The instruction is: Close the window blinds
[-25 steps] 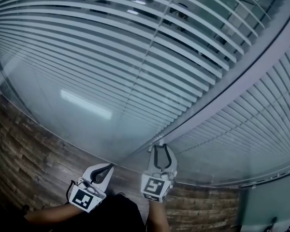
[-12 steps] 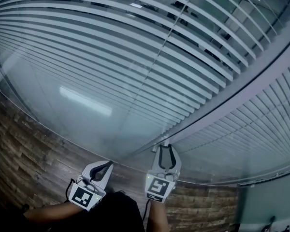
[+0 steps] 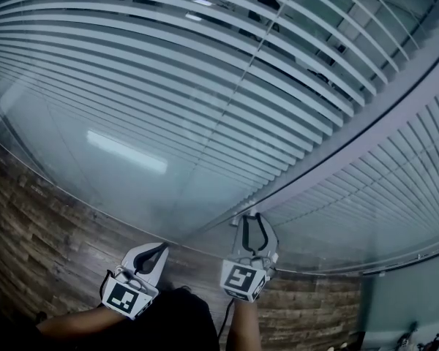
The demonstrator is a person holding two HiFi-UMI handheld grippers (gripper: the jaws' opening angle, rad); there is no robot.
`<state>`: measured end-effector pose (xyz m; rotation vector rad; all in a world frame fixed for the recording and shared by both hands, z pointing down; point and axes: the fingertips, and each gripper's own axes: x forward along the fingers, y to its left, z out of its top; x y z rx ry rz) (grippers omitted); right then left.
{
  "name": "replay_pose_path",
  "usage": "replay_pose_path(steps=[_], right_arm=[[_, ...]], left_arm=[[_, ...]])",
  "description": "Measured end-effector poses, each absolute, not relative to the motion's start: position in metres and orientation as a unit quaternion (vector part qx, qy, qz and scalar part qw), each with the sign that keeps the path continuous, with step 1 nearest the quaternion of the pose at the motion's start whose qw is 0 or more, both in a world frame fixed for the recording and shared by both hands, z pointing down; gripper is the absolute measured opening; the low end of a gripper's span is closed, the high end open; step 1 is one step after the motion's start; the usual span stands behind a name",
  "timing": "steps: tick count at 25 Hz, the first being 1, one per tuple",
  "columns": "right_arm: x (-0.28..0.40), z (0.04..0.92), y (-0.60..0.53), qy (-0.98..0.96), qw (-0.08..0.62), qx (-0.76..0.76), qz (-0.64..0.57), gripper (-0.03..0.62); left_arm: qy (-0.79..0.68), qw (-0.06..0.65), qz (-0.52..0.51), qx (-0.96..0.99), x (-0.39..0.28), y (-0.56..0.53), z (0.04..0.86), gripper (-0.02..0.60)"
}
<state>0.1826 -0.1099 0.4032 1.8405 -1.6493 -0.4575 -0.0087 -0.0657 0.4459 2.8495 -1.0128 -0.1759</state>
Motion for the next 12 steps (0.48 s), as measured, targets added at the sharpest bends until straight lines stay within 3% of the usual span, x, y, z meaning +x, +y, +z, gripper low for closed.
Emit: replay_pose_path(steps=[8,10,12], right_arm=[[0.183,0.409,-0.122,-0.573,0.428,0.653,-0.249,0.127],[0.184,0.408,-0.124,-0.575,0.423,0.654,-0.249,0.132],[0.182,0.409,-0.122,-0.608,0.367,0.670,-0.214,0.142]], left_arm=[[-0.326,0.053,-0.054,0.942,-0.006,-0.068,0.447,0.000],[-0.327,0.051,-0.058,0.942,-0.007,-0.068,0.445,0.000],[-0.330,0.048,-0.063,0.941,-0.010,-0.065,0.444,0.000]])
